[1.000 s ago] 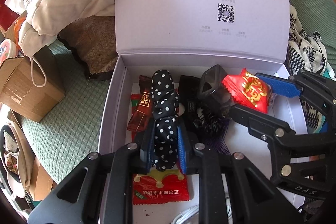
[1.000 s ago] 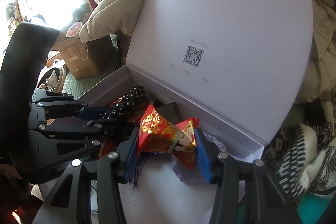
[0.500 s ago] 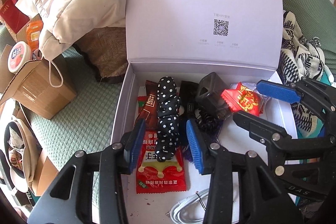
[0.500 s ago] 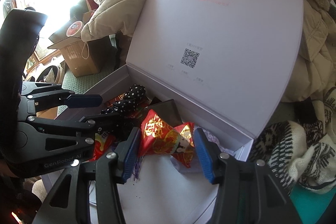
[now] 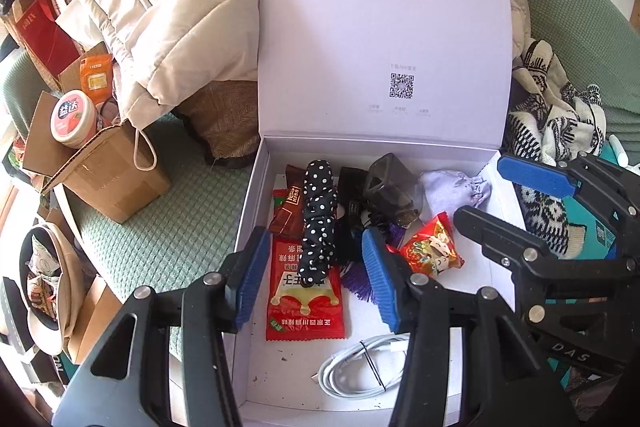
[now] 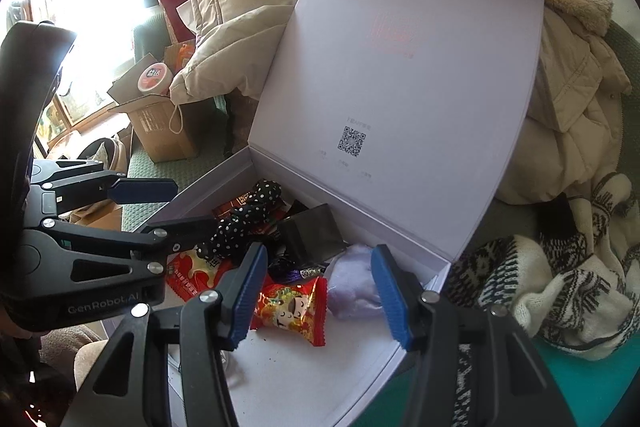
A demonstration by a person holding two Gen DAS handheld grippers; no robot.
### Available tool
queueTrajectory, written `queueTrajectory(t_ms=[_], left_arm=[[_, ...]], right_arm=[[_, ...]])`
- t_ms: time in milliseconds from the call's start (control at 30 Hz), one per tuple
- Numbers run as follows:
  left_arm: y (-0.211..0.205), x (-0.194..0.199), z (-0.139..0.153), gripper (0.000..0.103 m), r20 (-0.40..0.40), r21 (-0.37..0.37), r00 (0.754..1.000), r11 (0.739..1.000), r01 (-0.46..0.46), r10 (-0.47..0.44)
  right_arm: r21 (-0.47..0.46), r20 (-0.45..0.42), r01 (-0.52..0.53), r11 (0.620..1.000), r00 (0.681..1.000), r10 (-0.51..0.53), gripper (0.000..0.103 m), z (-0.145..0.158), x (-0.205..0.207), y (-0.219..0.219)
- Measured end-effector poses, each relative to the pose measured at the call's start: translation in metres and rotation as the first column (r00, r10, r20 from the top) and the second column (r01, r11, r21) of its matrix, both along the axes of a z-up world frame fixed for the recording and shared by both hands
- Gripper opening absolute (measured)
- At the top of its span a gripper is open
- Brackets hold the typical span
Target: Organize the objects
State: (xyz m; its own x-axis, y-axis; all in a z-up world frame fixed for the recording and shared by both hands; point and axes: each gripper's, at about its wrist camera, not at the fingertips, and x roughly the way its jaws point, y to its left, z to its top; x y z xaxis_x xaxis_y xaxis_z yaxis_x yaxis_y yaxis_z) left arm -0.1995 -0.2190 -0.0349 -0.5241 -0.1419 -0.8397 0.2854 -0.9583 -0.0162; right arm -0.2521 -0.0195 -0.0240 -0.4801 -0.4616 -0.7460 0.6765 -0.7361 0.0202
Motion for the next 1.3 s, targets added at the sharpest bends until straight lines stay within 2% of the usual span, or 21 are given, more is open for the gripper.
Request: queueTrajectory(t_ms=[133, 167, 667, 933, 1300], left_arm=[[0.008, 0.013, 0.021, 0.046, -0.02, -0.004, 1.0, 1.0, -0.011, 0.011], [0.016, 0.019, 0.034, 0.046, -0.026, -0.009, 1.0, 1.0, -0.014, 0.014], [0.043, 0.081, 0.097, 0.05, -0.109, -0.065, 0.993, 0.996, -0.06, 0.052], [0.061, 0.117, 0.117, 0.056, -0.137, -0.085, 0.988, 0.993, -0.085, 0.073], [0.082, 0.165, 0.127, 0.062, -0.15, -0.092, 0.983, 0.989, -0.118, 0.103]], right_arm=[[-0.015, -0.026, 0.003, 1.0, 1.0, -0.004, 0.055, 0.014, 0.008, 0.002], [-0.02, -0.034, 0.002, 1.0, 0.999, -0.003, 0.055, 0.018, 0.01, 0.003], [-0.081, -0.125, -0.002, 0.997, 0.992, -0.009, 0.058, 0.07, 0.06, 0.026], [-0.091, -0.15, -0.007, 0.996, 0.989, -0.007, 0.061, 0.085, 0.09, 0.037], [-0.096, -0.165, -0.002, 0.995, 0.986, -0.014, 0.061, 0.091, 0.129, 0.051]])
